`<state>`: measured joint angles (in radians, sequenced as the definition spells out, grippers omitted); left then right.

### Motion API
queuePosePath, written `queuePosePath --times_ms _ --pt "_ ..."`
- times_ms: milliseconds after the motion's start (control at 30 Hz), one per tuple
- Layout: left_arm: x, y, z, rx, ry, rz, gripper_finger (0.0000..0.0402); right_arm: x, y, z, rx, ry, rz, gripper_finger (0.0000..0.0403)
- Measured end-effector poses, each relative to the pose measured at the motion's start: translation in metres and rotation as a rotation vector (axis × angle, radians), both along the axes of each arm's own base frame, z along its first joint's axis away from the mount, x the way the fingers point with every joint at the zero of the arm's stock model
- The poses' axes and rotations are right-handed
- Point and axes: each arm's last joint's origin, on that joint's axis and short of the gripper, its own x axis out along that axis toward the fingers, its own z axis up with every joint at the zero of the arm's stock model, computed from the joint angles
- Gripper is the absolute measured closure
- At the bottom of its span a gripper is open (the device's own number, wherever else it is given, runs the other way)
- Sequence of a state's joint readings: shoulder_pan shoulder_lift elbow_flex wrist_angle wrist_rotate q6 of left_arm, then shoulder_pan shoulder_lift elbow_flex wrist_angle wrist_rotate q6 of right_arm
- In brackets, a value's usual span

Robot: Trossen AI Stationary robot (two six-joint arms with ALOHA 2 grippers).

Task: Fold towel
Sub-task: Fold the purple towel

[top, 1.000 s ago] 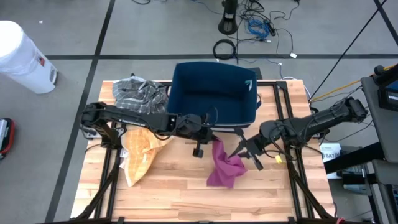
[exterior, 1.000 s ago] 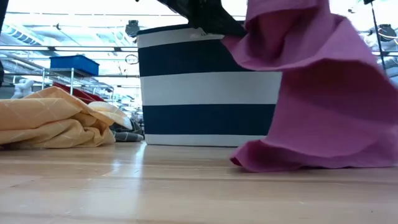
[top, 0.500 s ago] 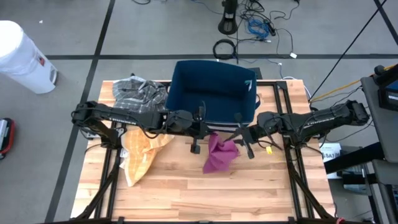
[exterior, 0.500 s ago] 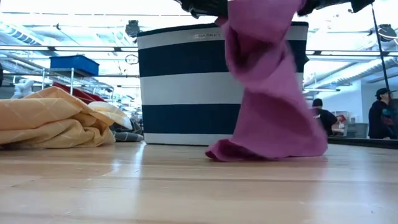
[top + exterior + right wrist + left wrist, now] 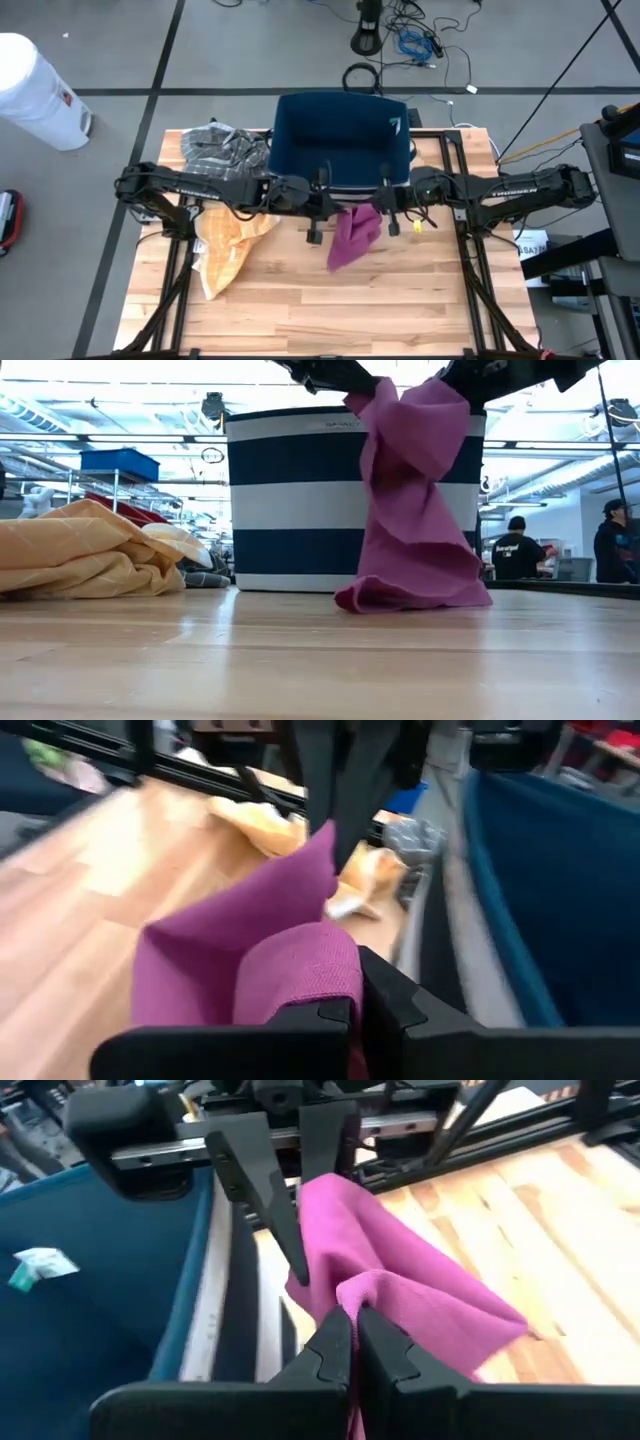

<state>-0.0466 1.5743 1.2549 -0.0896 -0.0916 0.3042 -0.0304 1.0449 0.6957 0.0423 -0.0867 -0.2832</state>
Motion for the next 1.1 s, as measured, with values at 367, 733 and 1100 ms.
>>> queuePosePath --times_ms 367,733,1100 --pt "-0.036 -0.049 0.041 0.006 -0.110 -0.308 0.0400 -0.018 0.045 0.031 0.157 -0.203 0.493 0.0402" --pt "-0.069 -0.070 0.065 0.150 -0.156 -0.222 0.0400 -0.038 0.060 0.045 0.184 -0.265 0.531 0.0403" --pt "-0.034 -0.047 0.002 0.034 0.183 -0.015 0.0399 -0.022 0.044 0.006 0.229 0.082 0.225 0.0251"
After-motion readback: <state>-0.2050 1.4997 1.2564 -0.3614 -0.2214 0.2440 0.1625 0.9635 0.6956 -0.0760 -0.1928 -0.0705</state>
